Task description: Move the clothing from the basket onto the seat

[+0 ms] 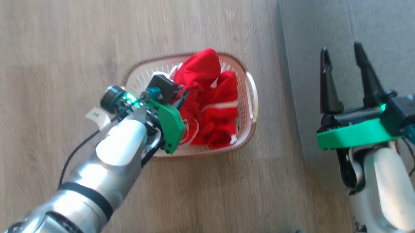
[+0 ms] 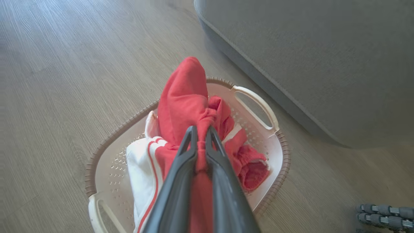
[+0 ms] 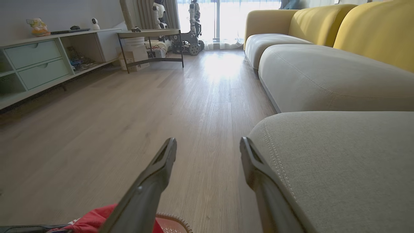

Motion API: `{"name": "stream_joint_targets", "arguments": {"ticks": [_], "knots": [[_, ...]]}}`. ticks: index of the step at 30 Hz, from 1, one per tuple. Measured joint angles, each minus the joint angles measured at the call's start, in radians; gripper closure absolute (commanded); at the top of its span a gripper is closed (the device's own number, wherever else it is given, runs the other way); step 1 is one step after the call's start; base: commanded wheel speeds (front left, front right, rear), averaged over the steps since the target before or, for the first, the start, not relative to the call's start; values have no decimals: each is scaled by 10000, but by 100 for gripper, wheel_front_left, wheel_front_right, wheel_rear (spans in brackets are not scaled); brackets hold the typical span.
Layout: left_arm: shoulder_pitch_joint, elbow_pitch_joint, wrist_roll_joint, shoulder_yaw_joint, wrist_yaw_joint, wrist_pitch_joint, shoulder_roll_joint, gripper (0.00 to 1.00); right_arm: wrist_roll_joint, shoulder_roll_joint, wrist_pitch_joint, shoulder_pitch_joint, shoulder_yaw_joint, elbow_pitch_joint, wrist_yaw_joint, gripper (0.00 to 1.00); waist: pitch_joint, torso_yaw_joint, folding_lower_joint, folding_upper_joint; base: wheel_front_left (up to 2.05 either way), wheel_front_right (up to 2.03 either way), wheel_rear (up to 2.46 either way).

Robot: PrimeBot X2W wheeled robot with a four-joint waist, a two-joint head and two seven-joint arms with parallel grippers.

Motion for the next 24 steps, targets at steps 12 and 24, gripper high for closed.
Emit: {"name": "stream_joint_targets", "arguments": {"ticks": [12,24], "knots": [[642,-1319,-988,-161,167,-249,-21,100,65,-232,2,908,46,347,0,0,-1850,438,0,0,0,0,0],[775,-3356,-1446,-100,545,56,196,100,608,-295,238,1866,414,462,0,0,-3437,919,0,0,0,0,0]]}}
